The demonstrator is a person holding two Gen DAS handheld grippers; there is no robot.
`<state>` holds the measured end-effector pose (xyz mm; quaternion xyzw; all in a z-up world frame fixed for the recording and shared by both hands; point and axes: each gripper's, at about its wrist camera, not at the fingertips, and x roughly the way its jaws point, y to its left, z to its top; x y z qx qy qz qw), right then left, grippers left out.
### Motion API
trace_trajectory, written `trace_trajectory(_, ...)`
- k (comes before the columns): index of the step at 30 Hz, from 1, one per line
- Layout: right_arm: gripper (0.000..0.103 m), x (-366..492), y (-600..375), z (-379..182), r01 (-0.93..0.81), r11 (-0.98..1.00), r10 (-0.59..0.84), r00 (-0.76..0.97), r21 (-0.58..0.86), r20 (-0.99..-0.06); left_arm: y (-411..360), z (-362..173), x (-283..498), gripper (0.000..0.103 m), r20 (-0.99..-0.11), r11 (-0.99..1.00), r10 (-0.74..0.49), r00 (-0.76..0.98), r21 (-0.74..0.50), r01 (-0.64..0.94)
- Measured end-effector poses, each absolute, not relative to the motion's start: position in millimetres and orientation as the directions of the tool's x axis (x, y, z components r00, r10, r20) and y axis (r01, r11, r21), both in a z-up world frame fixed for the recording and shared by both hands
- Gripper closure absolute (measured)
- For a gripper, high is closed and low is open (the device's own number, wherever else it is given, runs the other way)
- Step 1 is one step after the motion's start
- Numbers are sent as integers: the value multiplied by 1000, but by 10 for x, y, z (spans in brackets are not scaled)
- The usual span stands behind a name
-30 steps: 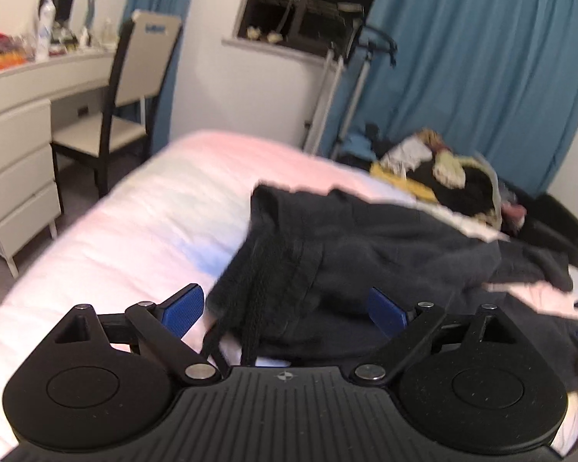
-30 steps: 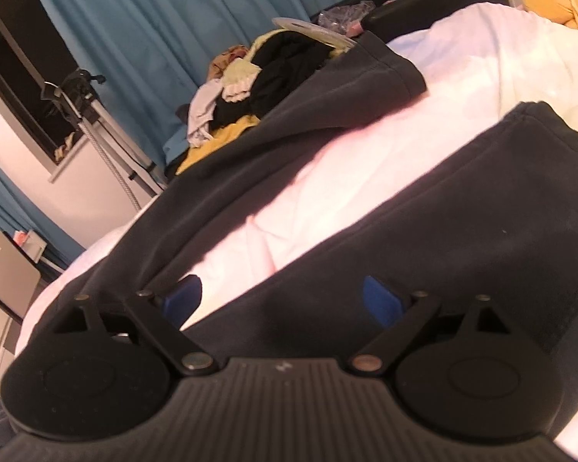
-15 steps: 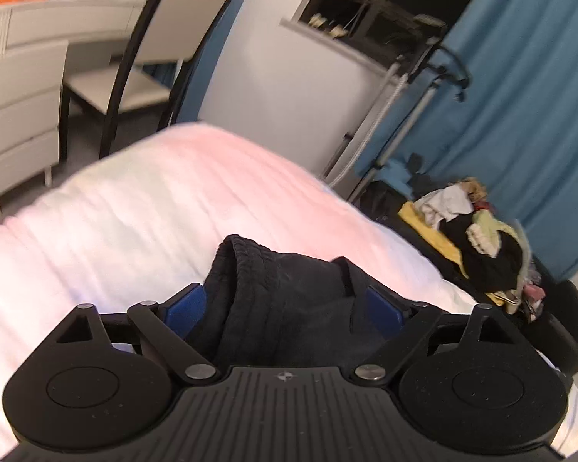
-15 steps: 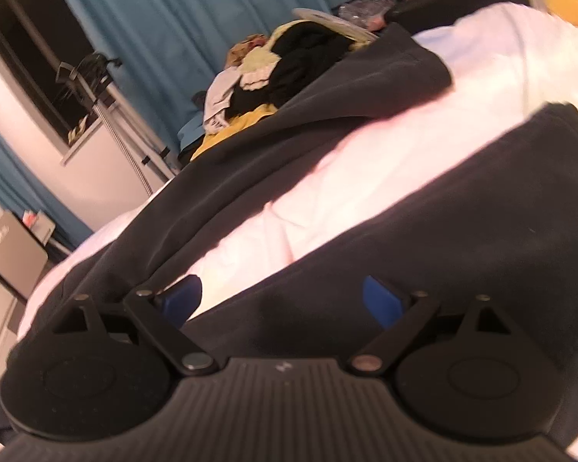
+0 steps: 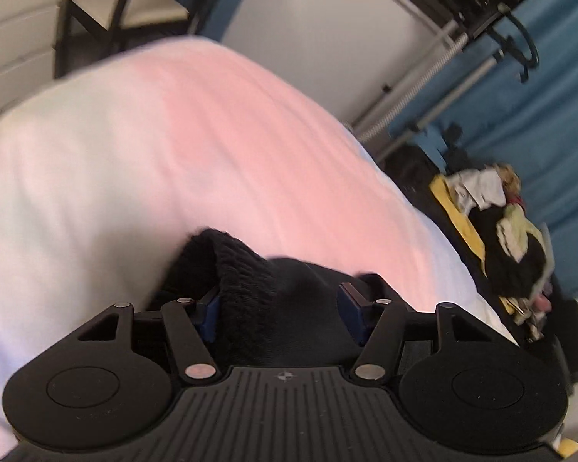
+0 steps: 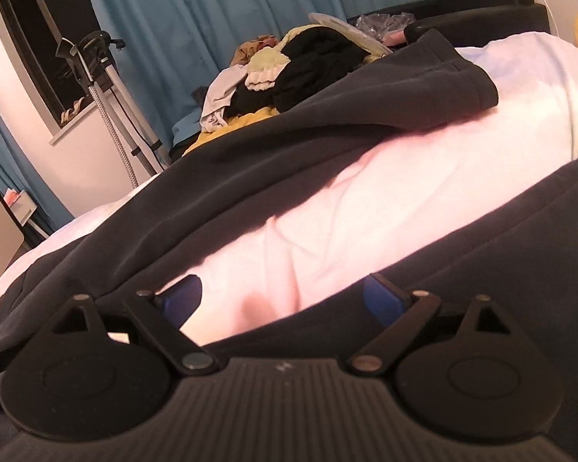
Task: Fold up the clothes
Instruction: 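Grasp the hood rim with the left gripper while the right gripper lifts away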
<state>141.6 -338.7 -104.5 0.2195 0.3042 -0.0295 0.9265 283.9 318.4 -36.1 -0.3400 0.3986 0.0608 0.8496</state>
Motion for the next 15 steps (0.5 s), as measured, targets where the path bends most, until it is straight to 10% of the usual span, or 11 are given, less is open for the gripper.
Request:
trace_trajectory(3,11,1455,-3440,-1069,202,895,71,814,397,-576,2983,-473,2939,43,-748,796,-224,625,-510,-325)
trace_trajectory(7,11,1453,-3494,-1074,210,886,73,817,414,-571,2804,-402,2822,92,-734,836,-154,662,-453,-308)
trace_trajectory(15,11,1350,-3594,-990,227,855,69,841,466,-536,2511,280,1645,93,-429,846,-65,901,-503,-179)
